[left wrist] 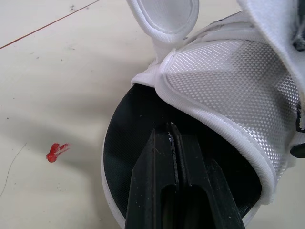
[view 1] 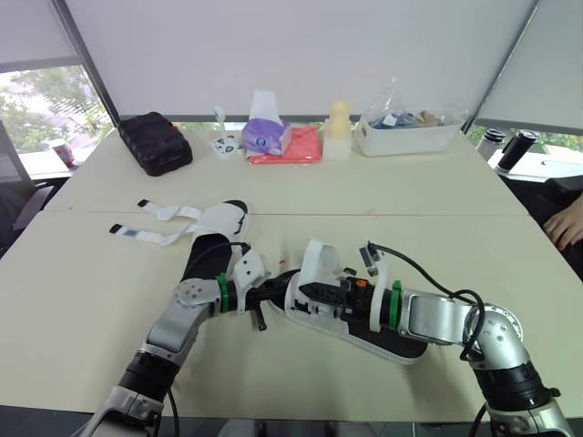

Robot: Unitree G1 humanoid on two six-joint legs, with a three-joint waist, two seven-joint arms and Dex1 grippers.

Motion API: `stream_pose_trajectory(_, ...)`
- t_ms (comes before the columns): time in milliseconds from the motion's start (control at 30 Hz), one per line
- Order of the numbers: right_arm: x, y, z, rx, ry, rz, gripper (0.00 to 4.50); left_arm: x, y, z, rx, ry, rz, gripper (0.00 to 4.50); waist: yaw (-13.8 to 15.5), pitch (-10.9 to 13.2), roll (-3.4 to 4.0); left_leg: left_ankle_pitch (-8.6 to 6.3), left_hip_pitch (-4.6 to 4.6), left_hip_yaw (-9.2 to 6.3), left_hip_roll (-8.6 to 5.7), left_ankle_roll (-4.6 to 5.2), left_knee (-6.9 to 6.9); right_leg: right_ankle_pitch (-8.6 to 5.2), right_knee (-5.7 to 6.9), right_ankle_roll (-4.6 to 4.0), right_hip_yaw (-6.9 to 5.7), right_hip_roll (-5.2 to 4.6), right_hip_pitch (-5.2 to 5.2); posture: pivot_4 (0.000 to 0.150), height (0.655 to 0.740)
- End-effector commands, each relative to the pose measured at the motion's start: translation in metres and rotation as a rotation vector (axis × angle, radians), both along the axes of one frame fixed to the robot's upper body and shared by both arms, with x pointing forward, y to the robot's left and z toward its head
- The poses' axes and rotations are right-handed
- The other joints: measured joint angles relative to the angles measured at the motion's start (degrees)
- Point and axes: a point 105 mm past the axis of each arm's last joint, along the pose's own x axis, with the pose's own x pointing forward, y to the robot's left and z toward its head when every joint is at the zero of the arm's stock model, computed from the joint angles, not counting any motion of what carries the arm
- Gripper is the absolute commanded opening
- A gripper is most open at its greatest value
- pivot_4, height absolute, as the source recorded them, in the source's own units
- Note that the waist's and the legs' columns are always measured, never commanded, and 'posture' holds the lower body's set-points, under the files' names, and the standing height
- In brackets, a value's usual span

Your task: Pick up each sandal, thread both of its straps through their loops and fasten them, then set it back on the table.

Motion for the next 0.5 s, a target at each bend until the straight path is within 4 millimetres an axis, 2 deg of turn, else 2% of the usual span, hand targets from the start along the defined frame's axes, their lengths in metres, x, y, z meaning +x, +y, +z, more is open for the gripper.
stream_pose_trajectory(33,-0.008,0.001,-0.003,-0.027,0.002,0.032,0.05,-0.011,0.004,-0.035,0.088,0.109,0.002,0.00,0.0,0.0,0.00,0.00,0.00,0.00,0.00,0.00,0.00,0.00,0.00,0.00,0.00,0.00,0.00,0.150,0.7400)
stream_pose_trajectory(200,-0.010,-0.004,-0.022,-0.246,-0.080,0.072,0.05,-0.011,0.004,-0.036,0.092,0.107,-0.001,0.00,0.0,0.0,0.02,0.00,-0.04,-0.01,-0.01,0.00,-0.01,0.00,-0.06,0.00,-0.03,-0.02,0.00,0.150,0.7400)
stream_pose_trajectory(500,-0.011,-0.001,-0.022,-0.380,-0.254,0.149,0.05,-0.011,0.004,-0.037,0.092,0.107,-0.001,0.00,0.0,-0.1,0.01,0.00,-0.01,-0.08,-0.01,0.00,-0.05,0.00,-0.13,0.00,-0.09,-0.01,0.05,0.150,0.7400)
